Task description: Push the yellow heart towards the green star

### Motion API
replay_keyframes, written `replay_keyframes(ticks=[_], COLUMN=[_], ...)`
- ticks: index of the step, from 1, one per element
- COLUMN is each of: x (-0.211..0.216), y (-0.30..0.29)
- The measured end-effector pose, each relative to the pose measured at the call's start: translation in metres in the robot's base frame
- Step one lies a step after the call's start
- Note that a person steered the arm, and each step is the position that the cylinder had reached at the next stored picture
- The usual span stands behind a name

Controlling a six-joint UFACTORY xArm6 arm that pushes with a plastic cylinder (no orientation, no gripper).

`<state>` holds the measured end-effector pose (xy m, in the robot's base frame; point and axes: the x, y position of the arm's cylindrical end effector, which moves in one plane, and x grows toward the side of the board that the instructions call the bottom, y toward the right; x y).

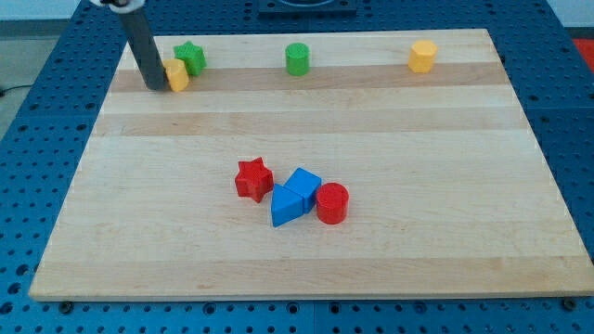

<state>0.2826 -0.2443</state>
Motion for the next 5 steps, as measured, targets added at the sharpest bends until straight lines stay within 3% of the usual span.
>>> replay_keyframes(ticks=[1,3,5], x=[-0.026,-0.067,-0.082], y=[-0.012,0.02,0.02])
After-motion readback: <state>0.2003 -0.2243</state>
